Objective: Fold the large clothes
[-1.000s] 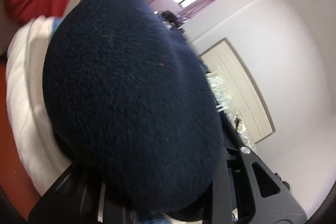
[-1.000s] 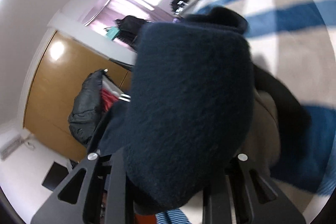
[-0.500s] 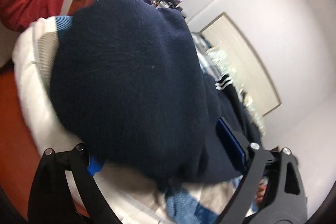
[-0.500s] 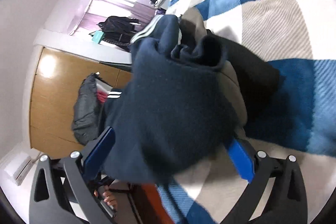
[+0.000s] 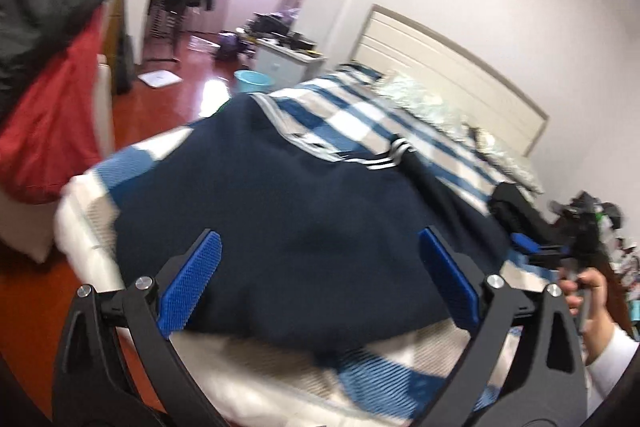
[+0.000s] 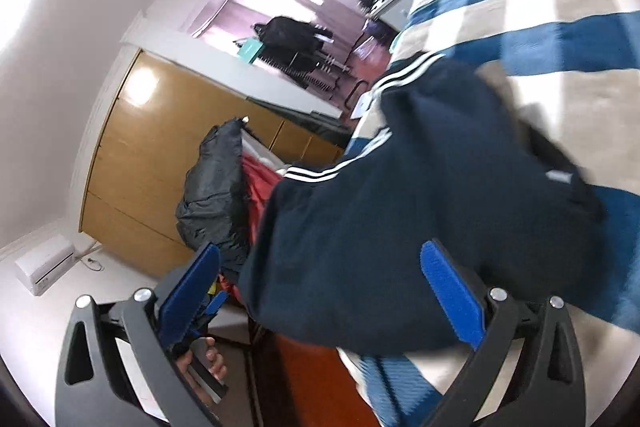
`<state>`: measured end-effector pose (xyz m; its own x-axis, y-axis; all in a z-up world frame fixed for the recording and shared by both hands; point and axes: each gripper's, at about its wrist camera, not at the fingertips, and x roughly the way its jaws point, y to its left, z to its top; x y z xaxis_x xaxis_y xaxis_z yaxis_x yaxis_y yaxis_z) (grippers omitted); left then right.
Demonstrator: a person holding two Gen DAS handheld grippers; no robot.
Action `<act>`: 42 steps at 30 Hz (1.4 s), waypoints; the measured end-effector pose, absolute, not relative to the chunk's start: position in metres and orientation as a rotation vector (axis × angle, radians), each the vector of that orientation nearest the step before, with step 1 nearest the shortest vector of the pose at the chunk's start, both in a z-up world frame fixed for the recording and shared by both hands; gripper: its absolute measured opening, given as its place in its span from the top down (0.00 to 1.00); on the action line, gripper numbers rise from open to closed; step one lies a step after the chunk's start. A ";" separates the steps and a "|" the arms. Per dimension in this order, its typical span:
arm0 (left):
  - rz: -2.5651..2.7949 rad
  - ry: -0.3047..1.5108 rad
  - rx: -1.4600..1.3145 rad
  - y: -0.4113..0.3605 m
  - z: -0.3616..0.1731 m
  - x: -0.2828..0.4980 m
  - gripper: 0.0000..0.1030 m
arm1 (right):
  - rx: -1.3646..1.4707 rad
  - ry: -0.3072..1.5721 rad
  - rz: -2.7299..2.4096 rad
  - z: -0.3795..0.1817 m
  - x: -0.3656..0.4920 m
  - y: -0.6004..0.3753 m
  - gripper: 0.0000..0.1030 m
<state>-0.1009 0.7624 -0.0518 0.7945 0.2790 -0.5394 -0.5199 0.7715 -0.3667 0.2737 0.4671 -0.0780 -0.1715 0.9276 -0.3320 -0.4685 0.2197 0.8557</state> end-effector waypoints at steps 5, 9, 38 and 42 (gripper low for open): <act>0.413 0.548 -0.520 0.775 -0.080 -0.050 0.07 | 0.459 1.219 1.322 -0.084 0.277 0.540 0.04; 0.481 0.599 -0.584 0.798 -0.109 -0.046 0.07 | 0.333 1.277 1.177 -0.110 0.305 0.568 0.05; 0.332 0.716 -0.634 0.830 -0.097 0.031 0.07 | 0.220 1.304 1.289 -0.146 0.278 0.551 0.05; 0.361 0.759 -0.666 0.855 -0.112 0.035 0.07 | 0.217 1.299 1.314 -0.158 0.277 0.534 0.12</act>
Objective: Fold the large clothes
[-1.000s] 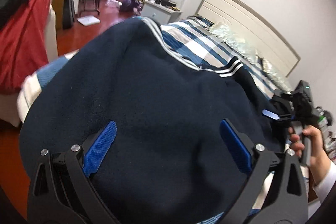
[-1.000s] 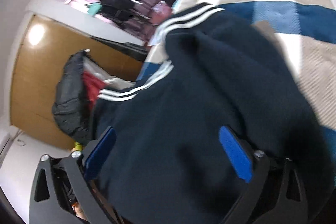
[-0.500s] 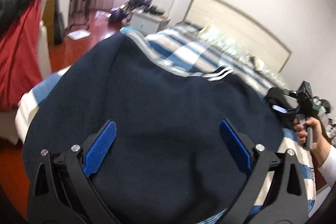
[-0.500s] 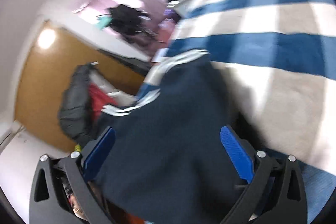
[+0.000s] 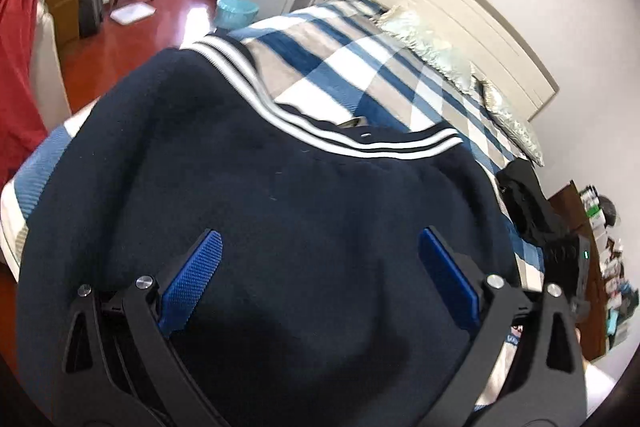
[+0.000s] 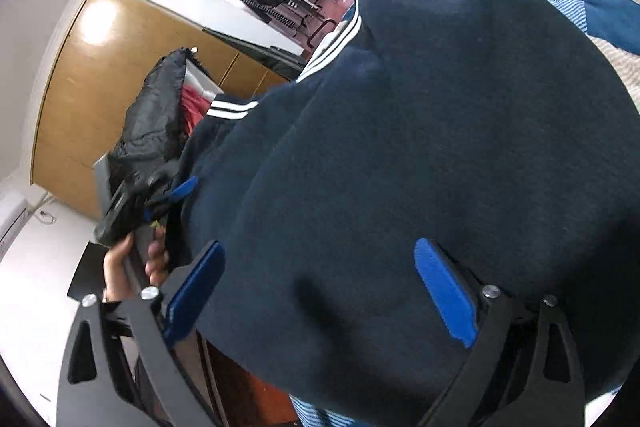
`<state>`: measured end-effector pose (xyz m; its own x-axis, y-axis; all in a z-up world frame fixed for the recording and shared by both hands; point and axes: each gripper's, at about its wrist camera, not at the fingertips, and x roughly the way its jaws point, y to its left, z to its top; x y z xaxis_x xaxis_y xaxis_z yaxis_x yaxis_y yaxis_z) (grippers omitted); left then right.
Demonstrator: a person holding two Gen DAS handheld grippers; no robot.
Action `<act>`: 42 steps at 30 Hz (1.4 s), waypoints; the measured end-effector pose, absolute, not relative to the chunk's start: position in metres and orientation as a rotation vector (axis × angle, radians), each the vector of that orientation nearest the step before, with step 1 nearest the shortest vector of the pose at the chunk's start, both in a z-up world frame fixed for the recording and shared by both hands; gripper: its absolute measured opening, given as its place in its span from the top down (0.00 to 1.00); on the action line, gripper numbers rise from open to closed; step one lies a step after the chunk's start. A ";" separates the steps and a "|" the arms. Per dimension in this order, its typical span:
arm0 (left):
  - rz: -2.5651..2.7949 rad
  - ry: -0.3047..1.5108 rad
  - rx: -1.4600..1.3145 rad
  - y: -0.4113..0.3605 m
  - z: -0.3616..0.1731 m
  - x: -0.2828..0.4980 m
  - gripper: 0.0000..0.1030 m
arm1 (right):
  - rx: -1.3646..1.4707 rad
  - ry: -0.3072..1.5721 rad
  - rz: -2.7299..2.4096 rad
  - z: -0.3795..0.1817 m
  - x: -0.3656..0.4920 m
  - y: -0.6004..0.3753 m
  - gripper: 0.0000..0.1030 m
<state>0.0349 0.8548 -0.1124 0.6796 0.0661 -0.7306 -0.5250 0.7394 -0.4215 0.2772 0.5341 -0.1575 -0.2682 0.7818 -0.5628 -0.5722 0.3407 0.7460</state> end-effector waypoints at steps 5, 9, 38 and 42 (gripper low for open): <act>0.416 0.783 -0.664 0.870 -0.124 0.035 0.10 | 0.198 1.290 1.334 -0.162 0.273 0.510 0.16; 0.459 0.761 -0.638 0.860 -0.113 0.034 0.10 | 0.180 1.279 1.318 -0.157 0.266 0.491 0.11; 0.516 0.718 -0.277 0.583 -0.052 -0.064 0.06 | -0.177 0.888 1.212 -0.051 0.121 0.421 0.05; 0.541 0.708 -0.256 0.579 -0.052 -0.066 0.06 | -0.197 0.876 1.226 -0.045 0.115 0.423 0.05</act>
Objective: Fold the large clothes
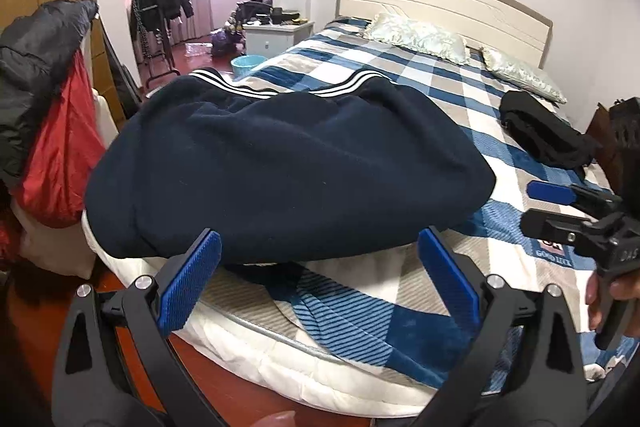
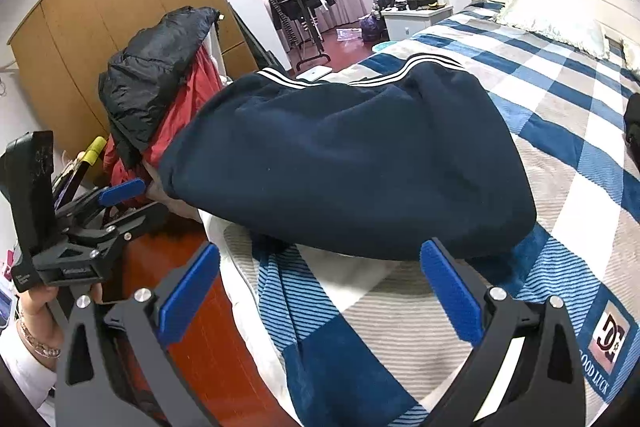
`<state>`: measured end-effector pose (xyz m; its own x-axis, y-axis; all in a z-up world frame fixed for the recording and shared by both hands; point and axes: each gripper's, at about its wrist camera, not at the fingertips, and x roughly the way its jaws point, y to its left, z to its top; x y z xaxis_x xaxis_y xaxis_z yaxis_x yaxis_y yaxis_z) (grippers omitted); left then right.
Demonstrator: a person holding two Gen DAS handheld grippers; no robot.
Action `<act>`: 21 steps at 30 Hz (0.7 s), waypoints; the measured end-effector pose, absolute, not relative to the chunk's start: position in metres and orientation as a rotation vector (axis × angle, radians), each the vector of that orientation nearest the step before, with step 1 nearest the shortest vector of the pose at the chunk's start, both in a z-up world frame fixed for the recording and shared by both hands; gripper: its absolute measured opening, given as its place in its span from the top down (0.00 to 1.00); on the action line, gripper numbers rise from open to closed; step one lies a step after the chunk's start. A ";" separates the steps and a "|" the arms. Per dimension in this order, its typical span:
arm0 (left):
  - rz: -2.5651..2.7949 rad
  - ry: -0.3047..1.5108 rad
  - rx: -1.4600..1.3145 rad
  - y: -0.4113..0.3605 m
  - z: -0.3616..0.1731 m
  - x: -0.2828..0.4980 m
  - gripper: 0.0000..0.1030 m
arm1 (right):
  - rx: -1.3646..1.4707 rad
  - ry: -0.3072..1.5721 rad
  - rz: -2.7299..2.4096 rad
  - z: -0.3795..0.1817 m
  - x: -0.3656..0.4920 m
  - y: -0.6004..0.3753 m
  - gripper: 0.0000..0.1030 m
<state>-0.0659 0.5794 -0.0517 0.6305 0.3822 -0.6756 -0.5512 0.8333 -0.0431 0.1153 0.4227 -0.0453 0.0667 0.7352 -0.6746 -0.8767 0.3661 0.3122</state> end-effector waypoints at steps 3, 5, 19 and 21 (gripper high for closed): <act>0.563 0.700 -0.245 0.580 -0.050 -0.066 0.06 | -0.222 0.864 1.234 -0.044 0.110 0.425 0.05; 0.573 0.692 -0.243 0.580 -0.048 -0.066 0.06 | -0.235 0.855 1.237 -0.044 0.108 0.427 0.05; 0.580 0.690 -0.223 0.581 -0.049 -0.062 0.06 | -0.237 0.842 1.233 -0.041 0.106 0.432 0.05; 0.580 0.687 -0.227 0.582 -0.049 -0.061 0.06 | -0.240 0.839 1.229 -0.041 0.107 0.433 0.05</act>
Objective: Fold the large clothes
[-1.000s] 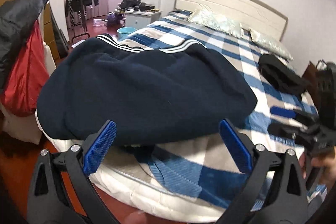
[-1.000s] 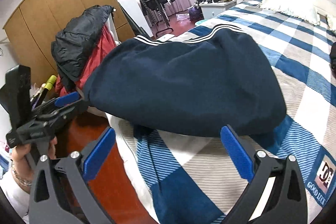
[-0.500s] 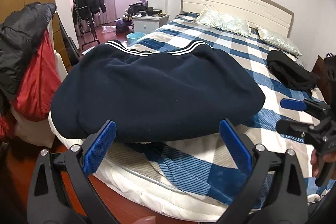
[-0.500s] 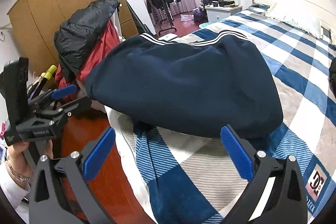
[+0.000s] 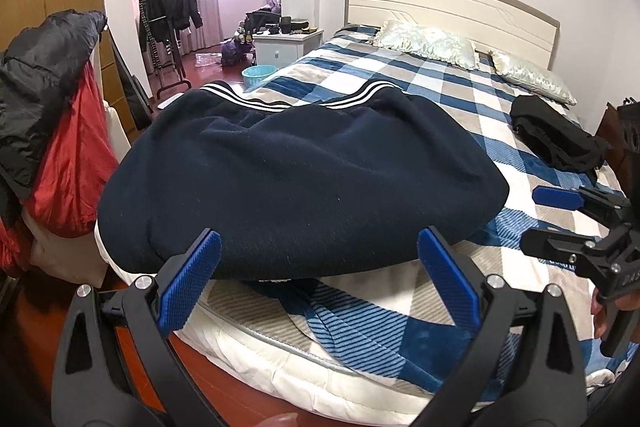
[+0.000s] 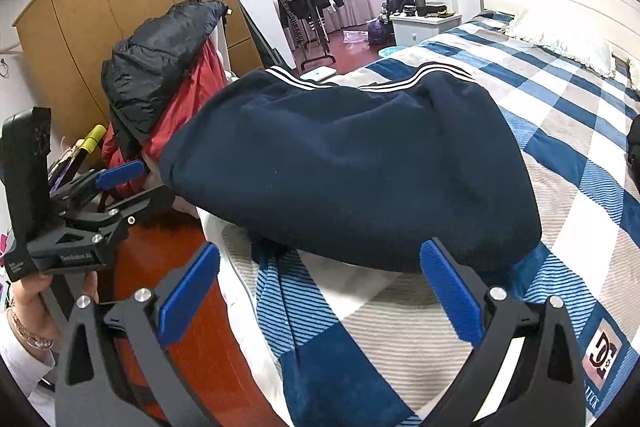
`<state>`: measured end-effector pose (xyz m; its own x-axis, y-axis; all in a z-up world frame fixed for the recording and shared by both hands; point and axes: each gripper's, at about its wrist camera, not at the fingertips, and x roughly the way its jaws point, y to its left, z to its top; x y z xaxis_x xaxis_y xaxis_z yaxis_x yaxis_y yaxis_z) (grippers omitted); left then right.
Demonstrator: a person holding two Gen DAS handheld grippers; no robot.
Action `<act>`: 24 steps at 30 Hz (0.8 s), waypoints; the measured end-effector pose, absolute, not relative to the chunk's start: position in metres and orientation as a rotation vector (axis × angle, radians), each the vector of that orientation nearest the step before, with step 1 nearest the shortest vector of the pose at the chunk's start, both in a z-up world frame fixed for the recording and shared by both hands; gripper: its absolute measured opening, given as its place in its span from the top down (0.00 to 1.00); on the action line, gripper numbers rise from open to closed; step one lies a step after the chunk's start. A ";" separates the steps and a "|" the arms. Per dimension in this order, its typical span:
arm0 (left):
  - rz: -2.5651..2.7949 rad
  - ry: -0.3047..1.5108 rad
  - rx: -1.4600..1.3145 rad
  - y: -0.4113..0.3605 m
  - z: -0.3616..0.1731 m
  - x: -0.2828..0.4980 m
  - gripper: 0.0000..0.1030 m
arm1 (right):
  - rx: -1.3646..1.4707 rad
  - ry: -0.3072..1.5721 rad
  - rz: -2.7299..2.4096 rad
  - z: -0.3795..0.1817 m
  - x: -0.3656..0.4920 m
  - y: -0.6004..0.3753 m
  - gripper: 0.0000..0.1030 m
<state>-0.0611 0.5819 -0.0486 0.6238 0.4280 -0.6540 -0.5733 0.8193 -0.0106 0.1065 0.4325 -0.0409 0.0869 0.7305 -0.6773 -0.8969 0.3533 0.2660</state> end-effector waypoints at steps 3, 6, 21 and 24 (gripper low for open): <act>0.583 0.682 -0.222 0.580 -0.048 -0.061 0.06 | -0.253 0.832 1.221 -0.041 0.107 0.433 0.05; 0.582 0.679 -0.219 0.581 -0.046 -0.060 0.06 | -0.254 0.822 1.222 -0.040 0.107 0.432 0.05; 0.591 0.665 -0.204 0.574 -0.039 -0.059 0.06 | -0.237 0.784 1.228 -0.029 0.109 0.430 0.05; 0.592 0.662 -0.203 0.573 -0.037 -0.059 0.06 | -0.235 0.783 1.227 -0.029 0.109 0.429 0.05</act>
